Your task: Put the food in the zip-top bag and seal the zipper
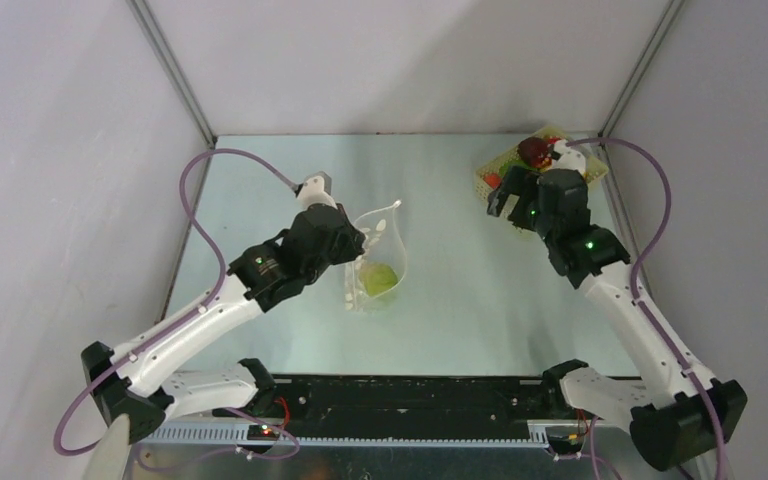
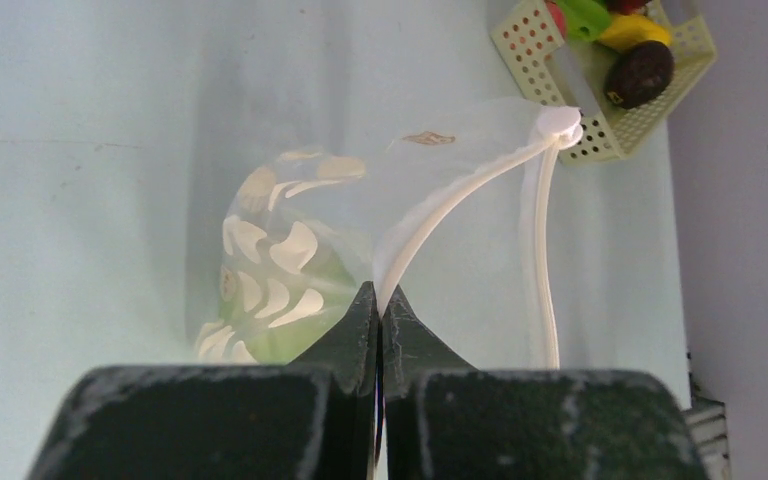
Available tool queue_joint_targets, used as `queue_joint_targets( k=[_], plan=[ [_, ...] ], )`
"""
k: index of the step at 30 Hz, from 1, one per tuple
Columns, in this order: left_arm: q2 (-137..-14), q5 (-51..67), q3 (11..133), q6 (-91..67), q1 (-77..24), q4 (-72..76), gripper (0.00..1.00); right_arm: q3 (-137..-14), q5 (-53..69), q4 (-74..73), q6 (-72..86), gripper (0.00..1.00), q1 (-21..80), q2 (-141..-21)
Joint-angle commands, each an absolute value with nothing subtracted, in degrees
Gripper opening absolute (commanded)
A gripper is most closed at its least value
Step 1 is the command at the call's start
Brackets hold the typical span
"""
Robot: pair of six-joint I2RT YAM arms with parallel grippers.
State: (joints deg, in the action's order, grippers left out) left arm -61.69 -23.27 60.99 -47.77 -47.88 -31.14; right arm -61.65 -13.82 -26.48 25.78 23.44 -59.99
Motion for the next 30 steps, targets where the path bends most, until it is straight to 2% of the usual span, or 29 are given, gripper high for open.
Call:
queue_joint_targets(
  k=[1, 8, 17, 24, 30],
  plan=[
    [-63.42, -26.45, 64.43, -45.13, -46.24, -32.89, 0.0, -63.89, -6.21, -24.91, 24.44, 1.0, 13.85, -64.06],
    [-63.19, -23.93, 65.38, -42.71, -44.6, -32.85, 0.0, -66.56, -3.19, -18.7, 25.54, 0.99, 3.37, -76.49],
    [-60.25, -25.8, 65.44, -40.03, -44.61, -32.13, 0.0, -76.72, -0.06, -12.11, 24.44, 0.97, 1.3, -96.25],
    [-59.29, -26.91, 64.05, -40.41, -44.6, -30.45, 0.0, -84.96, 4.89, -12.63, 23.84, 0.87, 0.55, -107.19],
    [-59.84, -26.86, 64.16, -40.14, -44.56, -30.25, 0.0, -87.37, 8.71, -13.02, 26.23, 0.83, 0.53, -114.17]
  ],
)
